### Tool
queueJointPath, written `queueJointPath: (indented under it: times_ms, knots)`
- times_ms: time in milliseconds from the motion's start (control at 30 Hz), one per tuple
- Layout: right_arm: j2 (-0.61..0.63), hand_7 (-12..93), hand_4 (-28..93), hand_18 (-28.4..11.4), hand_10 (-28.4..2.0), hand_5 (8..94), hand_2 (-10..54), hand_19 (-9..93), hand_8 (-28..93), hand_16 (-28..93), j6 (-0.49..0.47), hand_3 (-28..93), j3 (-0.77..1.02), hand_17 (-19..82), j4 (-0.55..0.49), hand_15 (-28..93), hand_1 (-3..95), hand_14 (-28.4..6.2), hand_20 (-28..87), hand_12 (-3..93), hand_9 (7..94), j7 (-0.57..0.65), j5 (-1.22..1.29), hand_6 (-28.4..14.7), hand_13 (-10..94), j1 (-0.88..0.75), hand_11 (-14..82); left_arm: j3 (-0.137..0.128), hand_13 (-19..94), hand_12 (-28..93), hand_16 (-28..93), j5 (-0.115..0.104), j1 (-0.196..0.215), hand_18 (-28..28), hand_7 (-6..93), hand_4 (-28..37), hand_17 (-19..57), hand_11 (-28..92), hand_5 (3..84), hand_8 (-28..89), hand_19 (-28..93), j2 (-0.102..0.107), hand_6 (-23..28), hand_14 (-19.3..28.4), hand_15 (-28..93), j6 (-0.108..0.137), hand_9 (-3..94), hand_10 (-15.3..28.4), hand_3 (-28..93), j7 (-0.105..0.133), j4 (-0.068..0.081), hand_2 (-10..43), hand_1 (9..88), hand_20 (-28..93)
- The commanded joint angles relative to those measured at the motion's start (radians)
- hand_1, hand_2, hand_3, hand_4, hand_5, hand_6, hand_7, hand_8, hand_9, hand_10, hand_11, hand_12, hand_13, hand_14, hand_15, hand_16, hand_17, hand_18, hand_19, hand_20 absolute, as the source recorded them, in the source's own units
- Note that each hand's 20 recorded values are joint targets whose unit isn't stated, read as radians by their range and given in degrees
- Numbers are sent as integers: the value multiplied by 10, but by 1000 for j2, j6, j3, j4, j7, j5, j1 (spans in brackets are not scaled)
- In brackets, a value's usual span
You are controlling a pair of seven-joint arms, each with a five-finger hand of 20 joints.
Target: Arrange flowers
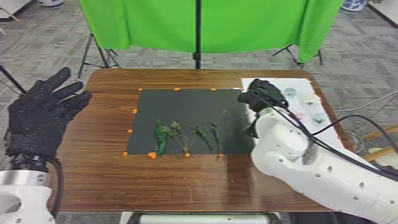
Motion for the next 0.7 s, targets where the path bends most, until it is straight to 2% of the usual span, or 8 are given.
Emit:
queueJointPath:
  times_ms: [33, 200, 400, 700]
  knots:
    - [81, 108, -194, -218, -182, 532, 26, 932, -110, 148, -100, 780, 24, 498, 40, 554, 255, -126, 147, 160, 799, 41, 37, -56, 798, 9, 245, -2, 241, 100, -104, -6, 25, 238, 125, -283, -67, 273, 358, -88, 644, 4, 98, 274, 519, -7, 305, 199, 773, 9, 3, 98, 213, 65]
    - [95, 105, -194, -218, -185, 526, 19, 932, -107, 148, -182, 764, 46, 499, 49, 554, 264, -127, 146, 159, 798, 63, 65, -55, 798, -2, 240, 3, 242, 101, -103, -7, 19, 238, 125, -283, -66, 272, 358, -87, 644, 8, 98, 273, 519, -8, 305, 199, 773, 11, 5, 98, 212, 65]
    - [104, 104, -190, -218, -186, 524, 0, 932, -105, 147, -220, 748, 63, 501, 48, 554, 283, -126, 149, 159, 797, 76, 83, -54, 799, -30, 235, 7, 242, 102, -103, -6, 12, 237, 124, -283, -66, 273, 358, -88, 644, 6, 99, 274, 519, -8, 306, 200, 773, 0, 7, 98, 213, 65]
    - [97, 107, -189, -213, -187, 537, -26, 932, -107, 148, -282, 740, 71, 503, 67, 549, 317, -127, 141, 150, 794, 101, 114, -48, 798, -52, 210, 14, 242, 101, -104, -5, 0, 237, 124, -283, -66, 271, 358, -87, 644, 8, 98, 274, 519, -12, 304, 200, 773, 0, 11, 98, 212, 65]
